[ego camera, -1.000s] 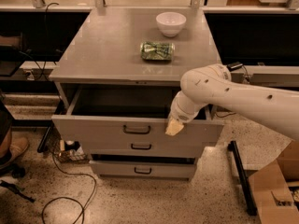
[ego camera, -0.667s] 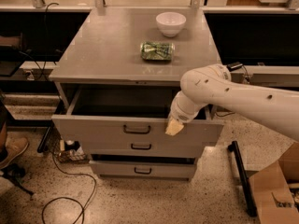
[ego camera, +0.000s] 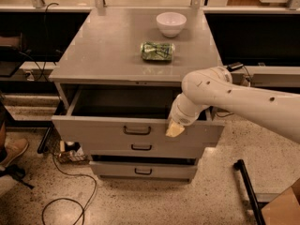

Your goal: Open top drawer

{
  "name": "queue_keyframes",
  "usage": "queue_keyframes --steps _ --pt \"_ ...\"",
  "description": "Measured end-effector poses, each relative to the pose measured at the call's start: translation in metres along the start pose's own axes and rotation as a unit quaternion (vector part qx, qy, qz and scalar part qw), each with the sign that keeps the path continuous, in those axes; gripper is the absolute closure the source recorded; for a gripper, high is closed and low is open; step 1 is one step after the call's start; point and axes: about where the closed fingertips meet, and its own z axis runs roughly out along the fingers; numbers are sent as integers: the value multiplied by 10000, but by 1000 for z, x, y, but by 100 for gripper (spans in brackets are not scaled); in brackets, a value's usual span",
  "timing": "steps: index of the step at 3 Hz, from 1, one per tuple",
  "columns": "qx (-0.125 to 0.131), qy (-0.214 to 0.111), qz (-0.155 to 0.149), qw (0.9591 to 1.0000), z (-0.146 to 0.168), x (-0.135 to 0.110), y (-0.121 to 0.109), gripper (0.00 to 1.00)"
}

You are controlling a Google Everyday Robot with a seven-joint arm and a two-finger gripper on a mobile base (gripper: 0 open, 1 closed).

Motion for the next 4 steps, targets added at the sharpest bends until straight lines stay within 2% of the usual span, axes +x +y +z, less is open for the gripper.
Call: queue_keyframes --steps 1,2,3,4 --pt "10 50 111 9999 -6 5 31 100" --pt "88 51 169 9998 -13 4 43 100" --pt "89 51 171 9998 -13 4 44 100" --pt "181 101 406 9990 -19 3 70 100"
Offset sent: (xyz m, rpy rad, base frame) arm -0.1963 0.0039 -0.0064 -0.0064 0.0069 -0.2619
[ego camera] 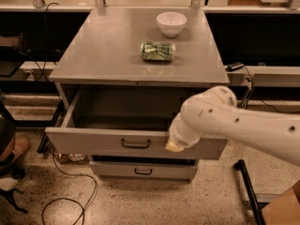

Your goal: Open top drawer

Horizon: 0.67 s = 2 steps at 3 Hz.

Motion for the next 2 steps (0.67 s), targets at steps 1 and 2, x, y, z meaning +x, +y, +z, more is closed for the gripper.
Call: queue_keyframes --steps 1,2 --pt "559 -210 239 9979 -37 -23 45 100" --pt "831 -274 894 9921 -69 -23 116 100"
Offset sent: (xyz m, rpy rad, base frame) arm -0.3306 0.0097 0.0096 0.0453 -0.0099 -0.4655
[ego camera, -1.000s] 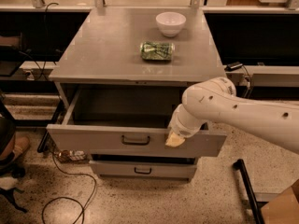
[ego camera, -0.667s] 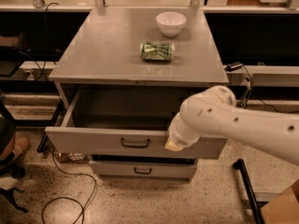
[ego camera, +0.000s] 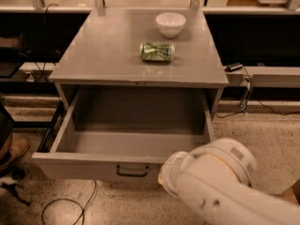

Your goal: Open top drawer

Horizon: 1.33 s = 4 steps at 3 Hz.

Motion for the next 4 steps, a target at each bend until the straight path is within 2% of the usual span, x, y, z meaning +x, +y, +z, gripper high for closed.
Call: queue_keyframes --steps 1,2,3,4 --pt "44 247 186 9995 -14 22 29 81" --pt "46 247 185 9995 -14 22 30 57" --pt "49 249 174 9995 -14 21 30 26" --pt "51 250 168 9995 -15 21 31 3"
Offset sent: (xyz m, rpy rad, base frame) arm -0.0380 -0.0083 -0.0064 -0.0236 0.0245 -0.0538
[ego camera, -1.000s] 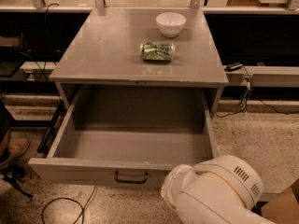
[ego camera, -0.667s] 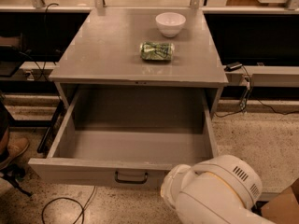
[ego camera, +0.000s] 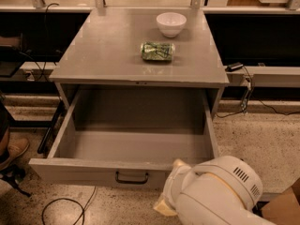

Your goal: Open top drawer

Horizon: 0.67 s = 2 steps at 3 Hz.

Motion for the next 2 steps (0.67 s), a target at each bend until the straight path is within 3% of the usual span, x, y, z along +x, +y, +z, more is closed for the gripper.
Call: queue_keyframes --steps 1,2 --pt "57 -110 69 9999 -3 4 -8 0" --pt "139 -392 418 9983 -9 14 -44 0"
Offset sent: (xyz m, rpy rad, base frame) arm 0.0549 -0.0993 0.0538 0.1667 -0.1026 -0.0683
